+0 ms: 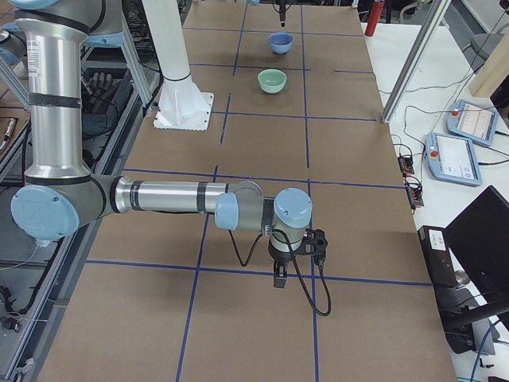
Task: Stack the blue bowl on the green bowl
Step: 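Move the left gripper down to the rim of the blue bowl and grasp it, then lift the blue bowl with the left gripper and carry it over the green bowl, then lower the blue bowl into the green bowl with the left gripper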
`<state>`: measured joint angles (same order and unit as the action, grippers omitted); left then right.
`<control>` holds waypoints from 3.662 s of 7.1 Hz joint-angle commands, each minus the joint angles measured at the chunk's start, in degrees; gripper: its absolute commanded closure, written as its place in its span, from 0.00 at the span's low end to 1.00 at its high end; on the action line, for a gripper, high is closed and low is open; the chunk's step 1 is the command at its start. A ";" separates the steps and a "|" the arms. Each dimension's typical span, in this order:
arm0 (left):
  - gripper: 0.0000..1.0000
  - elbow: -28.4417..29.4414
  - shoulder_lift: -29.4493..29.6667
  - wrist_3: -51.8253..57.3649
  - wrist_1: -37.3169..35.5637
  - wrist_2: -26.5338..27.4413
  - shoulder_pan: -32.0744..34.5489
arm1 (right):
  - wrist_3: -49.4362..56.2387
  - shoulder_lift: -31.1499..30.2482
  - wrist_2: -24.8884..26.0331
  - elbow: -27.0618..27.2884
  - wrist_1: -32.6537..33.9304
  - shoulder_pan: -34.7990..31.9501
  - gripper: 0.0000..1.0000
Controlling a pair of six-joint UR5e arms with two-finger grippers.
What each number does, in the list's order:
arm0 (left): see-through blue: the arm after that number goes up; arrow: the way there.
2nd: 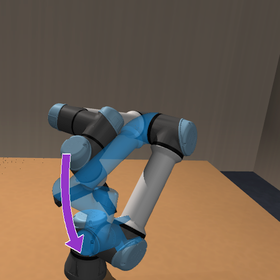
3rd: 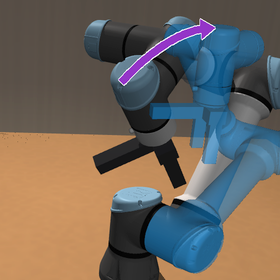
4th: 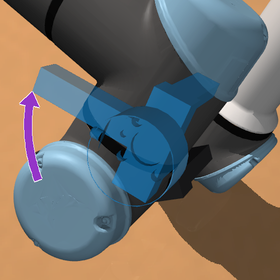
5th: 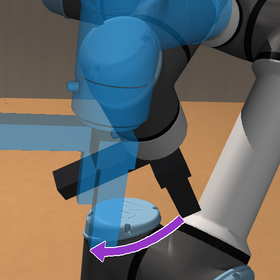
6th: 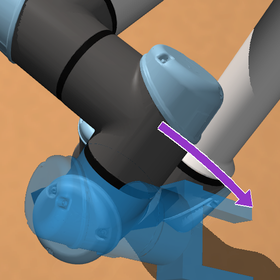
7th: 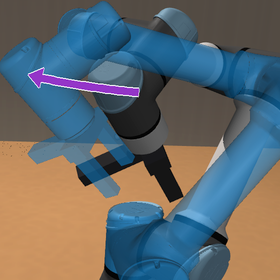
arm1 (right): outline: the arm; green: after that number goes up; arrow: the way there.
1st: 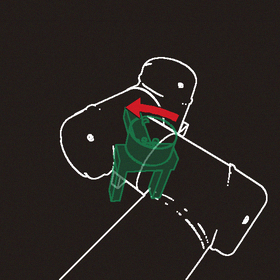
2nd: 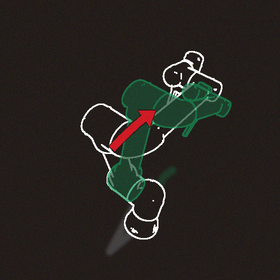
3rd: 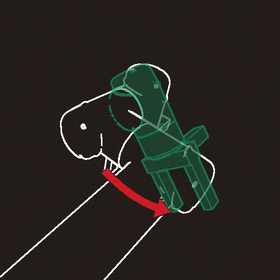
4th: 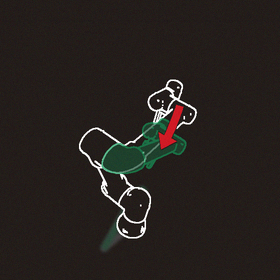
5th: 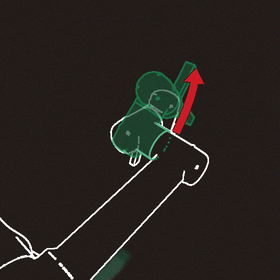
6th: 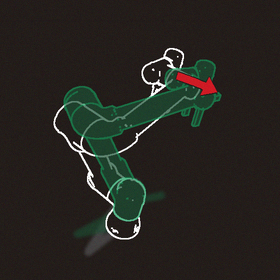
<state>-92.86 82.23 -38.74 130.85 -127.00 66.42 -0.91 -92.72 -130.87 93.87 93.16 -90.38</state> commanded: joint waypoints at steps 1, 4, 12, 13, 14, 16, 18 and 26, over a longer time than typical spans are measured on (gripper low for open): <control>0.00 1.53 0.13 -7.30 4.41 1.40 -4.70 | 0.03 0.00 0.00 0.00 0.00 0.03 0.00; 0.43 1.54 0.13 -7.58 4.32 1.40 -5.16 | 0.03 0.00 0.00 0.00 0.00 0.03 0.00; 1.00 -17.59 6.76 -22.17 -20.31 1.31 -5.16 | -0.05 0.00 0.00 0.00 0.00 0.03 0.00; 1.00 -20.15 9.59 -30.70 -21.76 1.40 -9.86 | -0.05 0.00 0.00 0.00 0.00 -0.06 0.00; 1.00 -21.39 12.66 -38.79 -21.87 1.49 -14.69 | -0.05 0.00 0.00 0.00 0.00 0.03 0.00; 1.00 -22.63 21.78 -46.06 -32.17 8.90 -23.05 | 0.03 0.00 0.00 0.00 0.00 0.03 0.00; 1.00 -22.37 24.99 -49.22 -35.84 10.19 -26.24 | 0.03 0.00 0.00 0.00 0.00 0.03 0.00; 1.00 -18.94 25.27 -50.82 -35.58 12.39 -30.73 | 0.03 0.00 0.00 0.00 0.00 0.03 0.00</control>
<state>-112.01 107.56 -89.23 95.27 -114.60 36.34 -0.90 -92.72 -130.87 93.87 93.16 -90.36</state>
